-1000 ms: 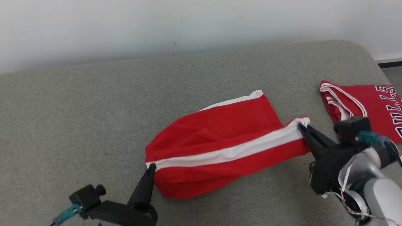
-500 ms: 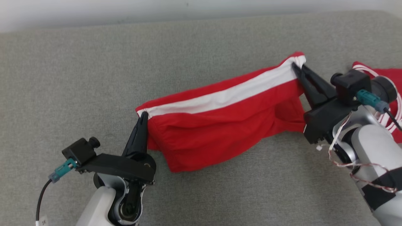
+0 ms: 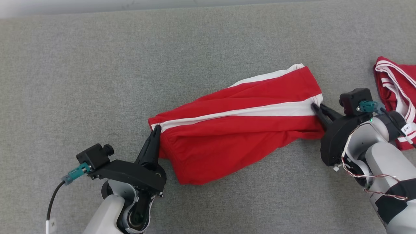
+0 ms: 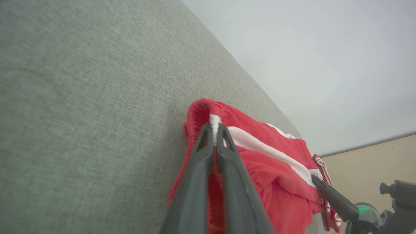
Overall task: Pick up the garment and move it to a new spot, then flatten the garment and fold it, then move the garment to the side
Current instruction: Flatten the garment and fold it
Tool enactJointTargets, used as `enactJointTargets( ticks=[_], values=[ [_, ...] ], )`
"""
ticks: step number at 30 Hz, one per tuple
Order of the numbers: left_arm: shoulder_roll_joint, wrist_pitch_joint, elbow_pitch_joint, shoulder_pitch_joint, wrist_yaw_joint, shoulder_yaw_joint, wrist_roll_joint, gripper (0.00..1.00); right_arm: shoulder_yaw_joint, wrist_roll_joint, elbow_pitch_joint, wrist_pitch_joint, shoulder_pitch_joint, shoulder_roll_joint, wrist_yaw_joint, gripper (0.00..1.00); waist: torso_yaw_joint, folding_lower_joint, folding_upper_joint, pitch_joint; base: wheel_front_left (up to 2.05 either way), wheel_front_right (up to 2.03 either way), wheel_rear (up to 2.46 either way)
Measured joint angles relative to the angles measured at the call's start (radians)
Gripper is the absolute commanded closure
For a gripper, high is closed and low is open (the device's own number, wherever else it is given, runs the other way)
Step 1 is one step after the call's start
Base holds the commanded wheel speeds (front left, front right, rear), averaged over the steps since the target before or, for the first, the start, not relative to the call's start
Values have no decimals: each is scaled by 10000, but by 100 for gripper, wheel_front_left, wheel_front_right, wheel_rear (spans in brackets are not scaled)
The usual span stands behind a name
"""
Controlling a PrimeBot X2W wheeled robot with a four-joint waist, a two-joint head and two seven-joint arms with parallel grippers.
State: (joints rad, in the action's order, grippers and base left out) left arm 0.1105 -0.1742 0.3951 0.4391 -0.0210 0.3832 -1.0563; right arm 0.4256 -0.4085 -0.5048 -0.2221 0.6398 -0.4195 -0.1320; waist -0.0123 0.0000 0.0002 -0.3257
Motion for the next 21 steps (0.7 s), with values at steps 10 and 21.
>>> enactJointTargets(
  ticks=[10,21],
  values=[
    [153,-347,167,-27,-48,134,341,0,-876,504,-84,481,-111,445,0,0,-3,0,-1,474,0,0,0],
    [474,-871,-545,-953,226,-629,2704,0,-1551,671,-554,890,-935,895,2,0,107,-1,-2,1690,0,0,0]
  ],
)
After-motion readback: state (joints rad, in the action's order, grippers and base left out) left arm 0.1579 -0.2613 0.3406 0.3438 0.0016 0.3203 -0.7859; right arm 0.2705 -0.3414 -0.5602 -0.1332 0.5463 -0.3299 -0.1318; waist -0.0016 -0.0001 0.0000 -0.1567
